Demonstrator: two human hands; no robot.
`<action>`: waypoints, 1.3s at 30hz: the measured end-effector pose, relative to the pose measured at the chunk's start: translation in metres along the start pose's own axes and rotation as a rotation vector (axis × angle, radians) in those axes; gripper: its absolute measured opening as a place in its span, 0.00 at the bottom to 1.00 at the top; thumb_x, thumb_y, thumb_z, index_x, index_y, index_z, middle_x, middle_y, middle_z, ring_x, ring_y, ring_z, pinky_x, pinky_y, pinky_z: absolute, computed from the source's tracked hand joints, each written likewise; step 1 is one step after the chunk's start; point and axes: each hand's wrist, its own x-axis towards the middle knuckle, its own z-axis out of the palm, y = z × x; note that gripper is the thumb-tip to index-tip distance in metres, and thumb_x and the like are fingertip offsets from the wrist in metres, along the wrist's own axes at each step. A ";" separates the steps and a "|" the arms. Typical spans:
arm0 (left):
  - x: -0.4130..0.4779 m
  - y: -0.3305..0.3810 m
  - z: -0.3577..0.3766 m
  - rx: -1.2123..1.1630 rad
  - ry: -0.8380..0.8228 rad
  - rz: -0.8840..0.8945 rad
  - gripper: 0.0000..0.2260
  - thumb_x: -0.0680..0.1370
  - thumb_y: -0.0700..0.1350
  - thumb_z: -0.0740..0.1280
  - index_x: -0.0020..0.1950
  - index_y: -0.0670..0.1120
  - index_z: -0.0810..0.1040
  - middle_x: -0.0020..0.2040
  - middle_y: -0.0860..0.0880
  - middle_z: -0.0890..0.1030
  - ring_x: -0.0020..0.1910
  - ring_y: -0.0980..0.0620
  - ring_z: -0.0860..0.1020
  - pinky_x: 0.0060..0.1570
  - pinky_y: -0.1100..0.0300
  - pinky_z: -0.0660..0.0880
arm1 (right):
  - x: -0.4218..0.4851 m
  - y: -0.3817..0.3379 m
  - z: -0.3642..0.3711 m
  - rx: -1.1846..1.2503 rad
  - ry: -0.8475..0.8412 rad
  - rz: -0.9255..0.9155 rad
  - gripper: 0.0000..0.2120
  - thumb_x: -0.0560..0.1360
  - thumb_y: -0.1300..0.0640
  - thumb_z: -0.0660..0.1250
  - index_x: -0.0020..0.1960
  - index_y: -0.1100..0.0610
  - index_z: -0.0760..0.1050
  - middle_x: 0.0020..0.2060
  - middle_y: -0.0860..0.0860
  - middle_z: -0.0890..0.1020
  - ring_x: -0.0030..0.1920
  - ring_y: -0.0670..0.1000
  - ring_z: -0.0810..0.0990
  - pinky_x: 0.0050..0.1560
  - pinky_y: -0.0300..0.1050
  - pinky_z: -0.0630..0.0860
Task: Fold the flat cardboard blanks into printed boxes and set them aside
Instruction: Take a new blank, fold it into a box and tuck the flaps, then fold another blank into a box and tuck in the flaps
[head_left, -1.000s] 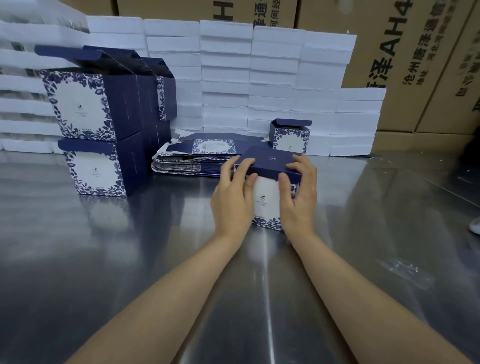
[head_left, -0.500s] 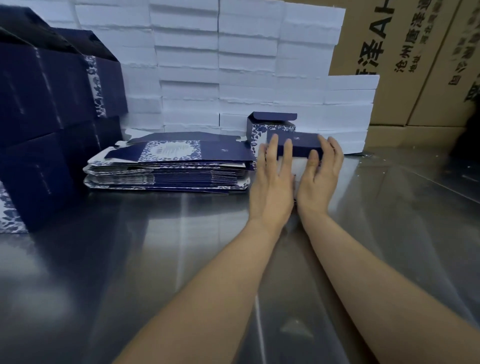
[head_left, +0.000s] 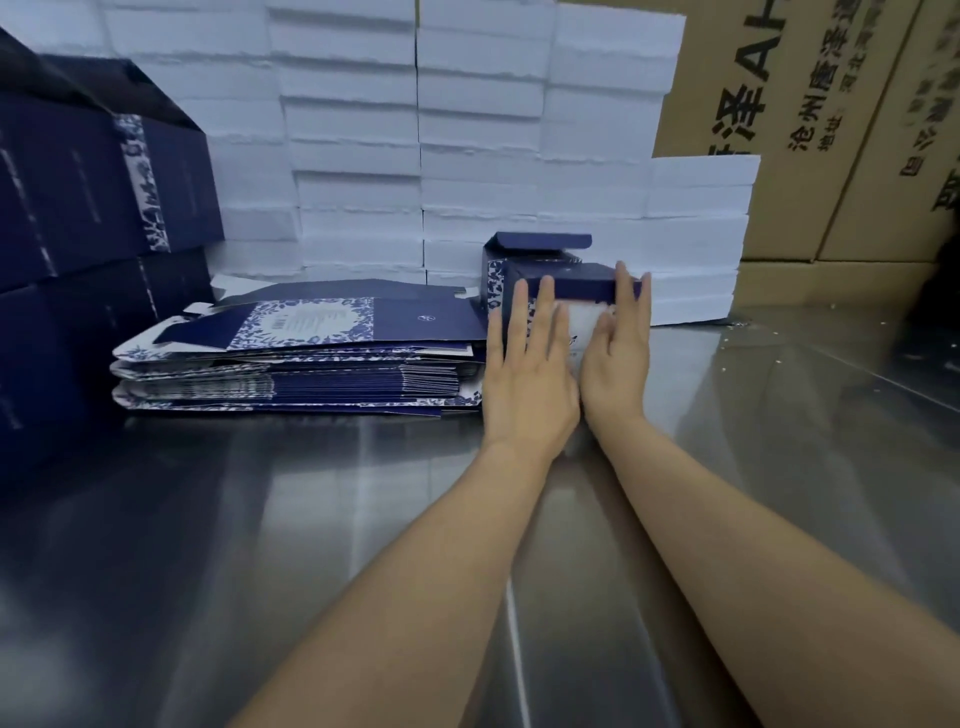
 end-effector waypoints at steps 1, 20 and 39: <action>-0.003 0.000 -0.005 0.008 -0.023 0.007 0.26 0.82 0.47 0.50 0.79 0.43 0.47 0.79 0.44 0.38 0.77 0.41 0.36 0.74 0.45 0.34 | -0.007 -0.006 -0.003 -0.027 -0.026 0.012 0.25 0.82 0.66 0.51 0.77 0.53 0.57 0.79 0.54 0.49 0.74 0.42 0.52 0.67 0.24 0.53; -0.153 -0.072 -0.146 -0.898 -0.086 -0.538 0.11 0.75 0.32 0.63 0.48 0.41 0.83 0.47 0.43 0.83 0.46 0.50 0.77 0.43 0.61 0.69 | -0.176 -0.163 -0.010 -0.030 -0.469 0.292 0.15 0.77 0.65 0.55 0.52 0.59 0.81 0.50 0.55 0.84 0.50 0.53 0.79 0.49 0.41 0.72; -0.129 -0.083 -0.124 -0.860 -0.129 -0.784 0.15 0.76 0.32 0.56 0.55 0.39 0.80 0.56 0.42 0.79 0.51 0.45 0.78 0.50 0.59 0.74 | -0.115 -0.118 0.064 -0.716 -0.574 -0.272 0.26 0.78 0.63 0.55 0.76 0.58 0.58 0.78 0.55 0.54 0.77 0.54 0.50 0.72 0.52 0.53</action>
